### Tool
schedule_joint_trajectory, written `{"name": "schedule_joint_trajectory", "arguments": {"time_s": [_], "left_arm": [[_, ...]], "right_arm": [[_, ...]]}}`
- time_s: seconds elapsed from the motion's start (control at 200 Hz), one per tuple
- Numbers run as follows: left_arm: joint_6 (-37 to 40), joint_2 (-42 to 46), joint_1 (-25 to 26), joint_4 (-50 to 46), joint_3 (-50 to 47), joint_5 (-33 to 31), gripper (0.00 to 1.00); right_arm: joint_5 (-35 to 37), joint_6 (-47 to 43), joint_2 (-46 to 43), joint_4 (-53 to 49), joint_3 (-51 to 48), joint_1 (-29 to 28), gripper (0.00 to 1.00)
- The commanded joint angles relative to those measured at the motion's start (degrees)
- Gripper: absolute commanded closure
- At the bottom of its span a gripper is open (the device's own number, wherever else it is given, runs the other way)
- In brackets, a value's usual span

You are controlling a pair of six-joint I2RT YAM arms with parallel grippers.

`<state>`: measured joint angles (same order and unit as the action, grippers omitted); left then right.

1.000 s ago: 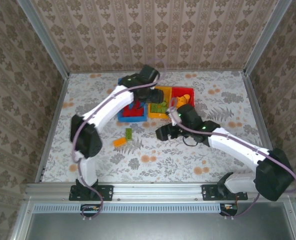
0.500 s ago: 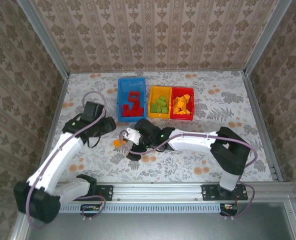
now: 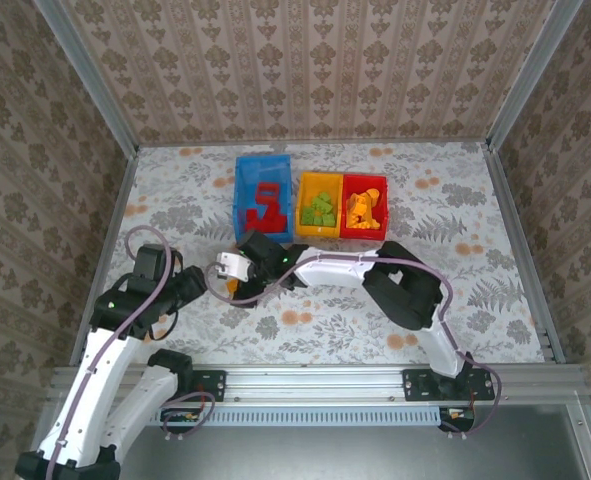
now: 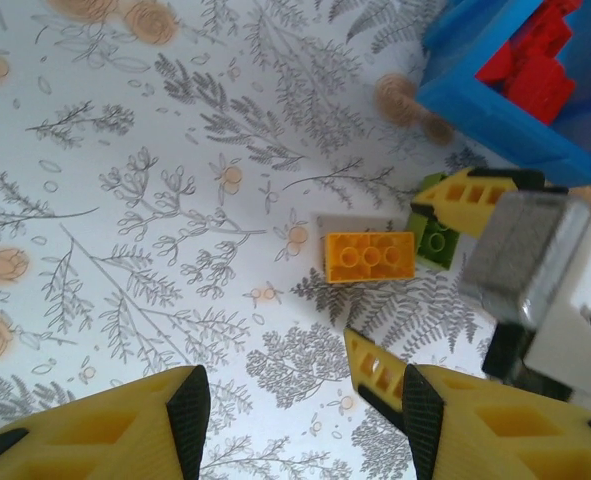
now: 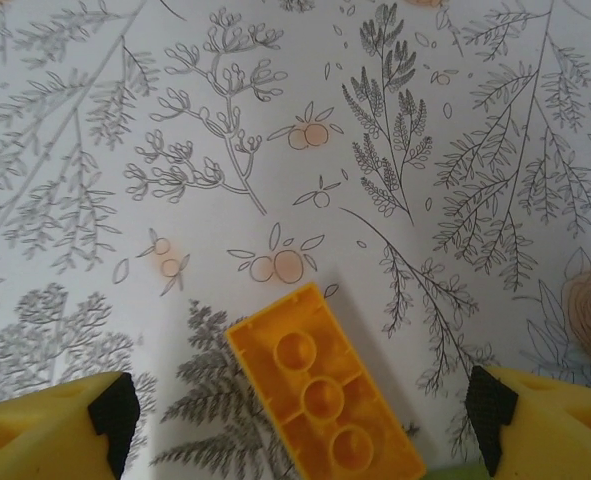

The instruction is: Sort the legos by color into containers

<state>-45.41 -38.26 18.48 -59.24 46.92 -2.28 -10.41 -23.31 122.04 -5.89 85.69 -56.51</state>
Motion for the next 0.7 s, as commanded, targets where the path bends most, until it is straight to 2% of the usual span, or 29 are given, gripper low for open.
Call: {"name": "schedule_joint_trajectory", "arguments": {"time_s": [0.0, 0.105, 0.275, 0.41, 0.58, 0.695], "left_arm": [[1.8, 0.1, -0.7, -3.4, 1.8, 0.8, 0.44], [3.5, 0.1, -1.2, -4.2, 2.6, 1.1, 0.44], [5.5, 0.1, -2.1, -5.1, 3.5, 1.6, 0.44], [6.5, 0.1, -2.8, -5.2, 4.1, 2.1, 0.44], [6.4, 0.7, -3.1, -5.5, 4.0, 2.1, 0.44], [5.9, 1.3, -3.2, -5.4, 3.5, 1.9, 0.44]], "right_arm": [[1.8, -2.6, 3.4, -5.1, 4.0, 0.1, 0.13], [2.0, -1.7, 5.6, -7.5, 6.8, 0.2, 0.16], [0.5, -0.4, 7.8, -11.0, 9.1, 0.0, 0.30], [1.3, 0.6, 9.5, -13.0, 10.8, 0.0, 0.37], [1.3, 1.6, 9.8, -13.8, 11.4, -0.1, 0.63], [0.6, 1.8, 8.4, -13.9, 10.6, -0.4, 0.77]]}}
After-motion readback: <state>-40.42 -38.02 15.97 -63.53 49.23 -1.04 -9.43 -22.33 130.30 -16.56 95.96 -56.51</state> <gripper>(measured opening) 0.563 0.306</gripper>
